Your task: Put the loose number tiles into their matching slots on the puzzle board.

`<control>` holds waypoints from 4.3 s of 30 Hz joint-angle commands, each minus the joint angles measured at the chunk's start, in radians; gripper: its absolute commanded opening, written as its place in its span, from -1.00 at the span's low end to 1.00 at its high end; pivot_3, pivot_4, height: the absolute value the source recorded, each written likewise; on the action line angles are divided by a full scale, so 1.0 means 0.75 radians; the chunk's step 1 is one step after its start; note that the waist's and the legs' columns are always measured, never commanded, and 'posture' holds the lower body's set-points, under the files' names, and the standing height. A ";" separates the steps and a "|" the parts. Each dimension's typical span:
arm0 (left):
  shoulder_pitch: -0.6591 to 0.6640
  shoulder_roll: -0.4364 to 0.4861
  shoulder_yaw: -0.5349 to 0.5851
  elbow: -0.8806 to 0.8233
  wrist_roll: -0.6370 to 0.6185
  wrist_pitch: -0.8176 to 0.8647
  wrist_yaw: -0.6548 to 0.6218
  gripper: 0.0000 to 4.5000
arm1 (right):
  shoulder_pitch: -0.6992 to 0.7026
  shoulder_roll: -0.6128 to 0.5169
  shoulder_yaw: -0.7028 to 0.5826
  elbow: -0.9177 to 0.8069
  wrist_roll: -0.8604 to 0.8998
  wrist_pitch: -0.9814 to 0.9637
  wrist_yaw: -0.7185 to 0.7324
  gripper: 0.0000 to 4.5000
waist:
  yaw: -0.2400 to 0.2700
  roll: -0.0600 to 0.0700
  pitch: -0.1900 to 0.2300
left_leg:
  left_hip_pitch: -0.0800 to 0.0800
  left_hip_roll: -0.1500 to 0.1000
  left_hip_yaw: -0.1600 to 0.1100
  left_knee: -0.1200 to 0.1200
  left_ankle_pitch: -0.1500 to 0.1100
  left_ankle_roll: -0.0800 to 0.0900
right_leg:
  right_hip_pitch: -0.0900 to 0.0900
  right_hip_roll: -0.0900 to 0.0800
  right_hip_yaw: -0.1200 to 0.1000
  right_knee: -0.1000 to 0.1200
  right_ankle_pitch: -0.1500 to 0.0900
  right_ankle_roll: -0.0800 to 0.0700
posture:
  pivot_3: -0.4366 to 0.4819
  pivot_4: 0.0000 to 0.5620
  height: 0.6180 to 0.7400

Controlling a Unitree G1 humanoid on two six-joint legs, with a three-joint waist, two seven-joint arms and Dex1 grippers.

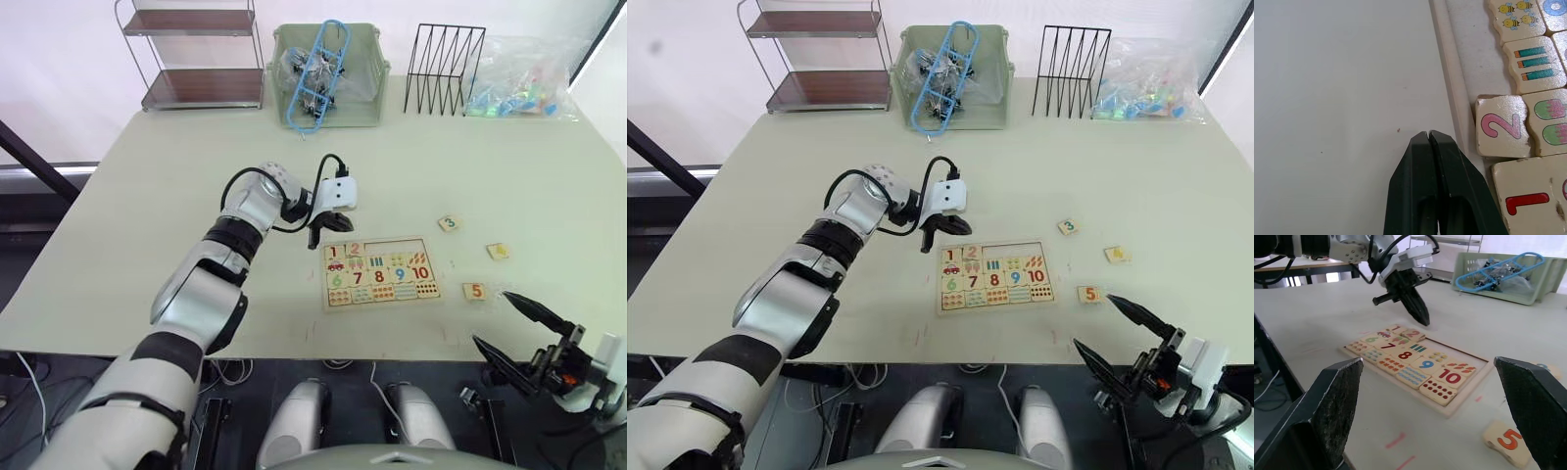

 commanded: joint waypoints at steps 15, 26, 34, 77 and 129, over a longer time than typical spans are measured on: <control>0.005 -0.021 0.061 0.029 -0.015 -0.066 -0.057 -0.97 | 0.023 -0.006 -0.050 -0.001 0.027 0.006 -0.025 1.00 | -0.001 0.000 0.000 | 0.000 0.000 0.000 0.000 0.000 0.000 | 0.000 0.000 0.000 0.000 0.000 0.000 | -0.05 -0.47 0.99; 0.028 -0.025 0.069 0.009 -0.012 -0.081 -0.094 -0.97 | 0.028 -0.004 -0.051 0.002 0.029 -0.005 -0.016 1.00 | 0.000 0.000 0.000 | 0.000 0.000 0.000 0.000 0.000 0.000 | 0.000 0.000 0.000 0.000 0.000 0.000 | -0.05 -0.47 0.99; 0.026 -0.032 0.076 0.013 -0.016 -0.089 -0.098 -0.97 | 0.030 -0.005 -0.051 0.001 0.029 -0.003 -0.016 1.00 | 0.000 0.000 0.000 | 0.000 0.000 0.000 0.000 0.000 0.000 | 0.000 0.000 0.000 0.000 0.000 0.000 | -0.05 -0.47 0.99; 0.014 -0.006 0.284 0.012 -0.184 -0.043 -0.099 -0.97 | -0.028 -0.032 -0.024 -0.042 0.031 0.068 -0.058 1.00 | -0.001 0.000 0.000 | 0.000 0.000 0.000 0.000 0.000 0.000 | 0.000 0.000 0.000 0.001 0.000 0.000 | -0.05 -0.47 0.99; 1.982 0.250 1.255 -1.840 -0.919 0.512 0.649 0.97 | -0.354 -0.249 -0.235 0.568 -0.057 0.224 -0.034 1.00 | 0.002 0.003 -0.003 | 0.002 0.002 0.002 -0.002 0.000 -0.001 | 0.000 -0.005 0.001 -0.001 -0.003 -0.007 | -0.05 -0.47 0.99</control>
